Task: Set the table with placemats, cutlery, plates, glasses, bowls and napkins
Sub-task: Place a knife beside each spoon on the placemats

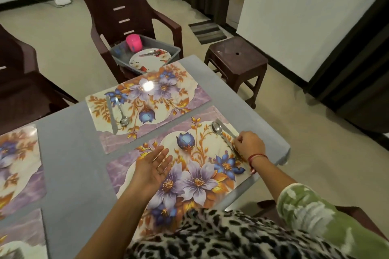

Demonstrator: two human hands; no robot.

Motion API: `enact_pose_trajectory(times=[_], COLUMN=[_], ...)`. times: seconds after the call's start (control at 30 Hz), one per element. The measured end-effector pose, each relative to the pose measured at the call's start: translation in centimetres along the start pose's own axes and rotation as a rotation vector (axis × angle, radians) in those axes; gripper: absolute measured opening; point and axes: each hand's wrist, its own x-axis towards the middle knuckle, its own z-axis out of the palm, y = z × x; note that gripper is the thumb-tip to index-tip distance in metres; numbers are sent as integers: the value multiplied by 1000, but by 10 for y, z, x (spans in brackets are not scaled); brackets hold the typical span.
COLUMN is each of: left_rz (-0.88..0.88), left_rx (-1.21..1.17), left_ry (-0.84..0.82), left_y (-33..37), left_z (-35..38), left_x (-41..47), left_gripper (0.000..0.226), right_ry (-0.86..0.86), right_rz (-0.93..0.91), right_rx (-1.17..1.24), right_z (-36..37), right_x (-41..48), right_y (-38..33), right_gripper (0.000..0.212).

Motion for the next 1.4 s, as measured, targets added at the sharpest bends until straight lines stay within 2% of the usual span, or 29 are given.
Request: enact_pose_trajectory(times=[0.07, 0.3, 0.5, 0.7, 1.0, 1.1, 1.23, 1.33, 1.4], left_rz=[4, 74, 105, 118, 165, 254, 367, 425, 478], left_rx=[-3, -13, -56, -36, -73, -53, 69, 164, 284], left_ry=[12, 57, 171, 316, 415, 392, 439, 426, 418], left_y=[-1, -1, -21, -57, -72, -61, -50, -52, -60], left_z=[1, 26, 82, 130, 150, 155, 185, 210, 229], left_x=[1, 20, 63, 80, 87, 95, 97, 99, 109], left_gripper=[19, 20, 19, 17, 23, 24, 19, 19, 19], right_ry=[4, -95, -227, -368, -501, -446, -236, -144, -102], right_rz=[-39, -108, -266, -410, -514, -519, -605, -647, -636], right_rx=[-68, -44, 57, 98, 36, 254, 492, 644, 671], right_z=[-5, -13, -16, -13, -22, -36, -70, -93, -105], right_x=[2, 25, 54, 75, 91, 100, 127, 152, 176], right_y=[-1, 3, 20, 36, 32, 39, 58, 75, 91], right_gripper=[21, 19, 37, 28, 33, 23, 19, 33, 32])
